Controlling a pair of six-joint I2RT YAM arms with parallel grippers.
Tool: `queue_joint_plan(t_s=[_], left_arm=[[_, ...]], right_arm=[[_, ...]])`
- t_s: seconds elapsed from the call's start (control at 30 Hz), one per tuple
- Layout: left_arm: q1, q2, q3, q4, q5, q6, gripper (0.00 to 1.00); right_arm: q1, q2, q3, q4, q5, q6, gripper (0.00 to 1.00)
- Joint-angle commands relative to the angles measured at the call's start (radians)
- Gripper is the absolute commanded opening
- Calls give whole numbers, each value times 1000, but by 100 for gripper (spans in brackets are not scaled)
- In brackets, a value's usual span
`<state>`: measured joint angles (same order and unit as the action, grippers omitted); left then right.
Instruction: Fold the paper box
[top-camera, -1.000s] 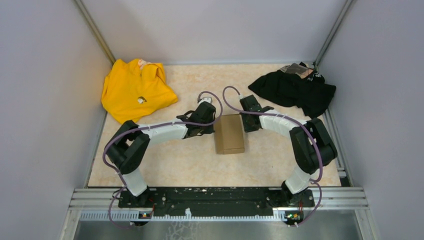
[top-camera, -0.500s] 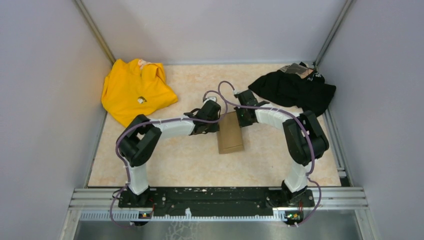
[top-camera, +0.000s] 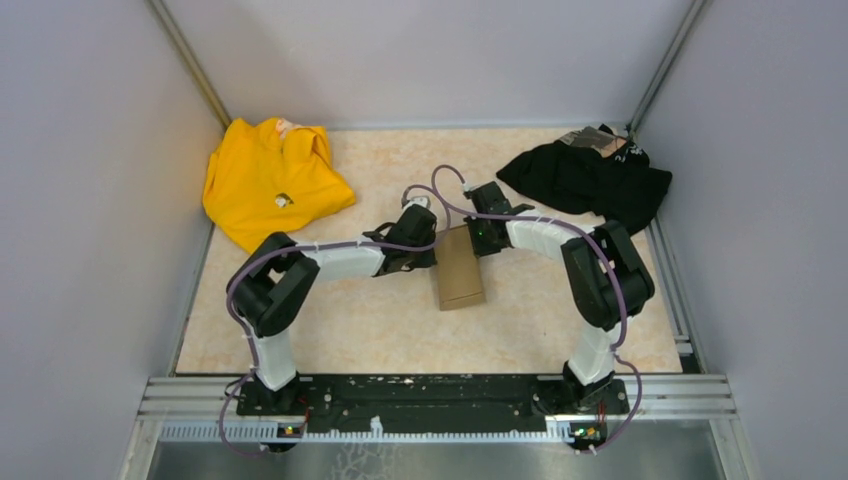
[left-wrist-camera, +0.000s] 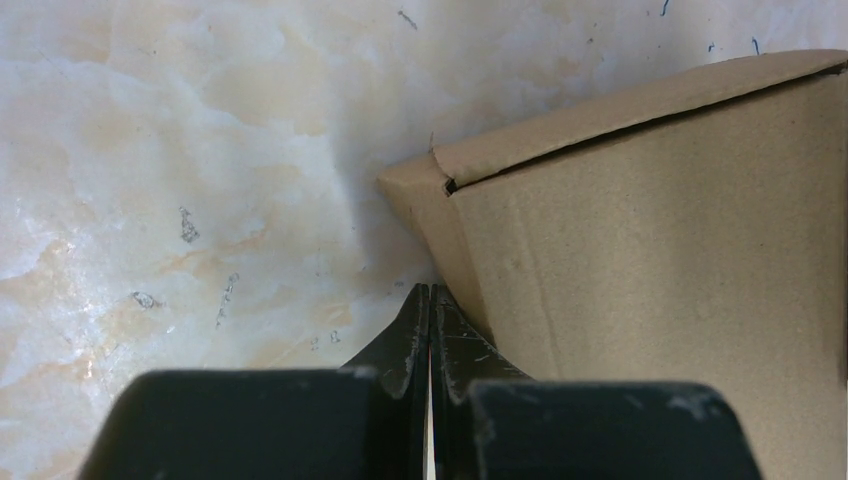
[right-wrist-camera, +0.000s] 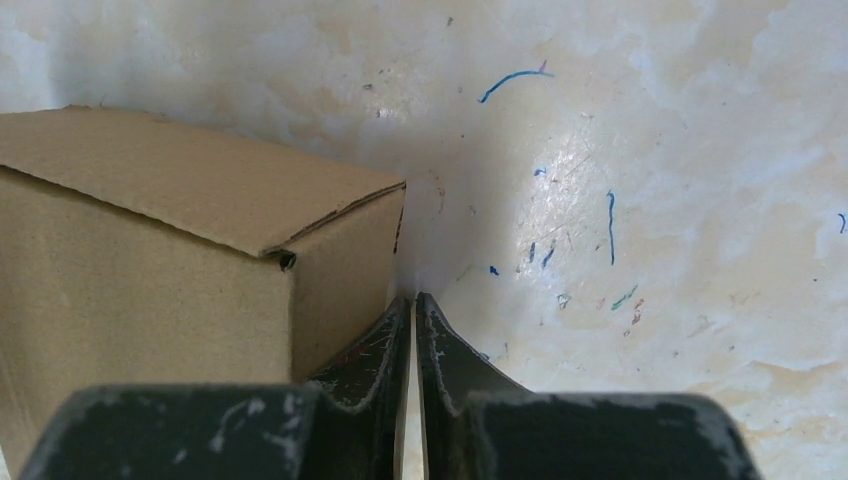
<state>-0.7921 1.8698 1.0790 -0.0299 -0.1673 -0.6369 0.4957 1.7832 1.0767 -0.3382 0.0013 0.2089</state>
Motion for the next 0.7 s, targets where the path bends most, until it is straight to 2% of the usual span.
queue_joint_plan(t_s=[0.0,0.13,0.3,0.57,0.67], left_arm=[[-15,-91,-44,196,88,-33,0],[-10,-137,-67,145,45,-24,0],[6,-198,-112,113,17,-19,0],[11,-225,-118,54,-15,-16,0],[11,-209,-100,-20,-45,-25,0]], right_arm=[[53,34,24,-42,28,2,6],[41,3,4,-96,146,-15,7],[-13,-56,-30,-112,176,-35,12],[-19,-103,-28,-119,211,-49,13],[-17,-120,-23,-107,199,-49,13]])
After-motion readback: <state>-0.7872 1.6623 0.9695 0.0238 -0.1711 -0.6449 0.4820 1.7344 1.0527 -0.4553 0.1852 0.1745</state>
